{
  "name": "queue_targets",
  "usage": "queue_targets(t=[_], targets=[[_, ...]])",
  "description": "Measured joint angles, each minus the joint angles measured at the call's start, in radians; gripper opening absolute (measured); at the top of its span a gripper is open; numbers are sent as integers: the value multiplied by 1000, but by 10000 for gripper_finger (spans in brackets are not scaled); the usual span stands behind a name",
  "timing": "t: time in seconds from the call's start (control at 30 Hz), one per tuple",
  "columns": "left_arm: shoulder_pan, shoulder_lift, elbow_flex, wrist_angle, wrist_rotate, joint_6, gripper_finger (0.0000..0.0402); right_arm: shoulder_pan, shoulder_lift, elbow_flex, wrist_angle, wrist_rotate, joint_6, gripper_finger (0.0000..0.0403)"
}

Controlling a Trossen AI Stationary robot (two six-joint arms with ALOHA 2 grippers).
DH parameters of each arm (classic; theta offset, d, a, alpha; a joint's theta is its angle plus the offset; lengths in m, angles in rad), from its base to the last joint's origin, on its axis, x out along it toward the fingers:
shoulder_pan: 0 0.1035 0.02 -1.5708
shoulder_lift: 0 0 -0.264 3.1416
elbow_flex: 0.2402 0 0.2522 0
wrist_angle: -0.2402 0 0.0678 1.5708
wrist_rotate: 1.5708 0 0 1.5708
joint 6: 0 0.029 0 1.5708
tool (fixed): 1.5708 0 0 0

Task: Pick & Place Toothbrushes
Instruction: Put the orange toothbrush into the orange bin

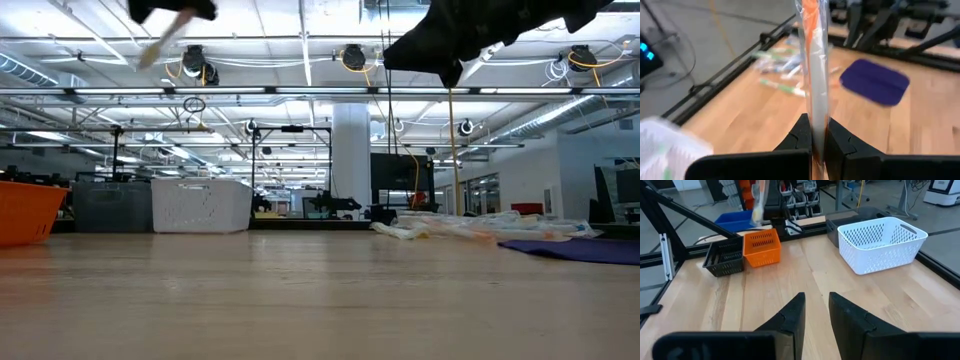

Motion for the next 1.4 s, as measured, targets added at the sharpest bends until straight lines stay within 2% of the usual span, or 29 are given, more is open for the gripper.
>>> queue_targets(t=[0.1,0.43,0.67,0.9,1.2,1.4], targets=[[-62,-11,0,-144,-41,-142,7,0,0,0,-2,0,-7,77],[-221,31,-1,-567,-56,-623,7,0,0,0,-5,0,-53,77],[-315,66,-15,-758,2,-854,7,0,0,0,-5,0,-71,77],[-382,84,-93,-785,141,-910,7,0,0,0,-6,0,-71,77],[-406,84,-199,-805,234,-971,8,0,0,0,-6,-1,-50,77],[-406,84,-248,-806,241,-979,7,0,0,-9,-5,-1,-45,77]])
